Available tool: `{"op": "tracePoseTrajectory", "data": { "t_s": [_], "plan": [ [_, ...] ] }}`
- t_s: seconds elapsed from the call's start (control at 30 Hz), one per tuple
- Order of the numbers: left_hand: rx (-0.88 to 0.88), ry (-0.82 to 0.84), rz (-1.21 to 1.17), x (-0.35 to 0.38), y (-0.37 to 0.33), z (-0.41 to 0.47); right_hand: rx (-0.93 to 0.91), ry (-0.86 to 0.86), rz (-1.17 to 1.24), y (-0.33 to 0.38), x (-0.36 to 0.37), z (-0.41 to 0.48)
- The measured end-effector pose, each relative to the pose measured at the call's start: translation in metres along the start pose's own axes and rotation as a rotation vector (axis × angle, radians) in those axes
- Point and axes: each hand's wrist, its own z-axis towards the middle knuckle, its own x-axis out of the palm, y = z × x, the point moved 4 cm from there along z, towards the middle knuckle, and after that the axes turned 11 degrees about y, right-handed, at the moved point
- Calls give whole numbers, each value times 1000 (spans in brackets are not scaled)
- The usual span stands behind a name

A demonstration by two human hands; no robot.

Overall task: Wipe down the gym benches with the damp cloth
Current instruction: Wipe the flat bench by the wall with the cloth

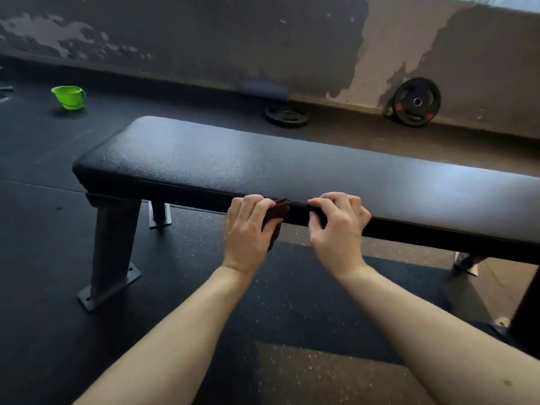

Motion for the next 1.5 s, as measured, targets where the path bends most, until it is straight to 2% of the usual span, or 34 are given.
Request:
{"op": "tracePoseTrajectory", "data": {
  "t_s": [0.13, 0.3, 0.53, 0.73, 0.97, 1.07, 1.17, 1.23, 1.37, 1.5],
  "plan": [
    [36, 7, 44, 0, 1, 7, 43, 26, 7, 3, 6, 2],
    [195, -8, 110, 5, -10, 7, 65, -13, 62, -2, 14, 5],
    [235, 35, 191, 10, -26, 14, 10, -42, 100, -8, 18, 1],
    [229, 70, 254, -6, -23, 20, -31, -6, 87, -9, 19, 3],
    [68, 58, 259, -32, 15, 17, -93, 35, 92, -17, 17, 0],
    [162, 79, 198, -13, -11, 17, -80, 38, 104, -16, 17, 0],
    [315, 185, 185, 10, -36, 18, -61, 26, 115, -13, 18, 2],
    [337, 209, 213, 13, -39, 21, -59, 23, 117, -13, 18, 3],
    [228, 177, 246, -17, -6, 22, -83, 39, 114, -16, 16, 0],
    [-164, 31, 173, -59, 54, 13, -76, 43, 130, -16, 16, 0]
  ]
}}
